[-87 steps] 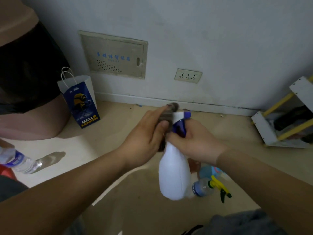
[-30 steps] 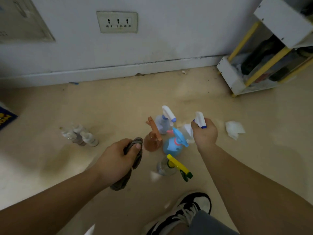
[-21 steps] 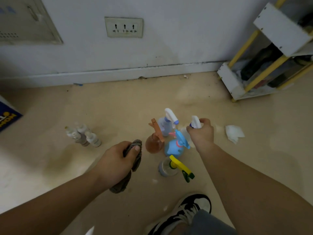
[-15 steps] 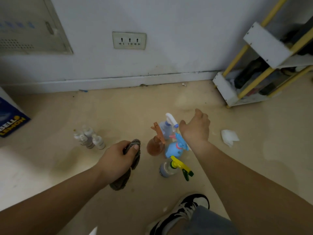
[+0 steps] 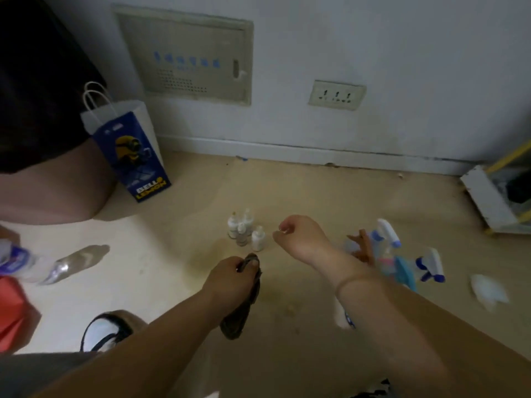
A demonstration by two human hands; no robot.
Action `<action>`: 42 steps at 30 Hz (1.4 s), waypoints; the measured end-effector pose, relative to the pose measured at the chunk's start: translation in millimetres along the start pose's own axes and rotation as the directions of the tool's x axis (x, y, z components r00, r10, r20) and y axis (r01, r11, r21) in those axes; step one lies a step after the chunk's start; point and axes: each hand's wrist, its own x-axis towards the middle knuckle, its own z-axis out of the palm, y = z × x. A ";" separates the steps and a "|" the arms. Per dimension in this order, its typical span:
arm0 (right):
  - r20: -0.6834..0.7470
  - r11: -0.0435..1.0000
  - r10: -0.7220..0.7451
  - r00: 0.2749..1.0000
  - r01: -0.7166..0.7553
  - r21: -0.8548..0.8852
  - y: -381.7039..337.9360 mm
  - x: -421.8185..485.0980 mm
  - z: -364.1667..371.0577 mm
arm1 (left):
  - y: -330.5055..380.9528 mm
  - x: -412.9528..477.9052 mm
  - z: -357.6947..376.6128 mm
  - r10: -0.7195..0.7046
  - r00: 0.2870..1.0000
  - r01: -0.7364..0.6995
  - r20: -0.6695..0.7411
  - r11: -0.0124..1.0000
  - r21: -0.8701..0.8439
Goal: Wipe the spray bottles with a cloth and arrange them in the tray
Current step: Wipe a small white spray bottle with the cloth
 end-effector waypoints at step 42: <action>0.024 0.882 -0.112 0.993 0.088 0.463 -74.6 -49.6 -116.6 | 97.4 -39.6 -80.0 0.121 0.956 -0.220 -0.267 0.898 -0.382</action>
